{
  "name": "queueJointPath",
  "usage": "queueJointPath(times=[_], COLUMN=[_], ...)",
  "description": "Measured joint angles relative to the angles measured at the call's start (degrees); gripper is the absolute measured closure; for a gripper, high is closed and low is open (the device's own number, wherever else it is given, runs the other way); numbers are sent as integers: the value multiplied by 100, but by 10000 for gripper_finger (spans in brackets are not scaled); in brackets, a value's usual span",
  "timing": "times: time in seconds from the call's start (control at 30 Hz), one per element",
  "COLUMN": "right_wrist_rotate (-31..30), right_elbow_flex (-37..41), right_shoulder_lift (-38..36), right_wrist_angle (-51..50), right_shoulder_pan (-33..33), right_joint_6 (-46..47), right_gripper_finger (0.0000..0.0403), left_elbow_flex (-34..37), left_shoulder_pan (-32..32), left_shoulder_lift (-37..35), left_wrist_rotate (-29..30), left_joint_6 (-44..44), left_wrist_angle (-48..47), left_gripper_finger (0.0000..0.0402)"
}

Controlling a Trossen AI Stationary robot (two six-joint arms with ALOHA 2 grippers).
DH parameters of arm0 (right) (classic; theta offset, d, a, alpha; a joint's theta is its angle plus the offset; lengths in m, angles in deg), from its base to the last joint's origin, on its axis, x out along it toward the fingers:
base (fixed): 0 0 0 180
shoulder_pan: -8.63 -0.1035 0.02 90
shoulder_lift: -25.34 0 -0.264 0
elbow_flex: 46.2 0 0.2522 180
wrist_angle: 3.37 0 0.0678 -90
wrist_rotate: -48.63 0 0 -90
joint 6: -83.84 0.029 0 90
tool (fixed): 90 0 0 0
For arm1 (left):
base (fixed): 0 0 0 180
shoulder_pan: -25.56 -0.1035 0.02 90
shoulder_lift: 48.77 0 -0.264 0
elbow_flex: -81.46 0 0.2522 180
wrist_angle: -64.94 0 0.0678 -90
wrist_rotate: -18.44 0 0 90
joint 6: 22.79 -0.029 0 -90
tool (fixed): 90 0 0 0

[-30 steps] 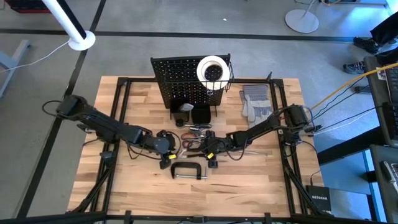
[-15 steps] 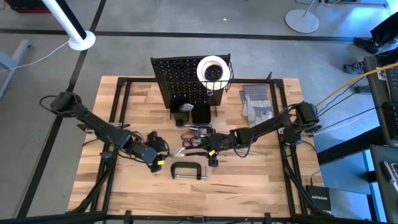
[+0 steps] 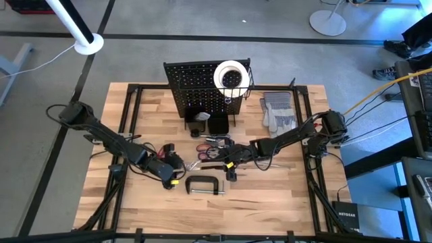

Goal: Hang tools onto peg board
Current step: Put the joint pliers into the left bin on the pegboard

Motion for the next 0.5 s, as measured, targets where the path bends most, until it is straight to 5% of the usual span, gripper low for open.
queueJointPath(times=[0.5], right_wrist_rotate=[81], right_elbow_flex=[-7], right_shoulder_lift=[-11], right_wrist_angle=[53], right_shoulder_pan=[50], right_joint_6=[282], right_gripper_finger=[226], left_elbow_flex=[2], left_shoulder_pan=[106], left_shoulder_lift=[475], left_wrist_rotate=[1132], left_joint_6=[-1296], left_wrist_angle=[684], left_gripper_finger=[227])
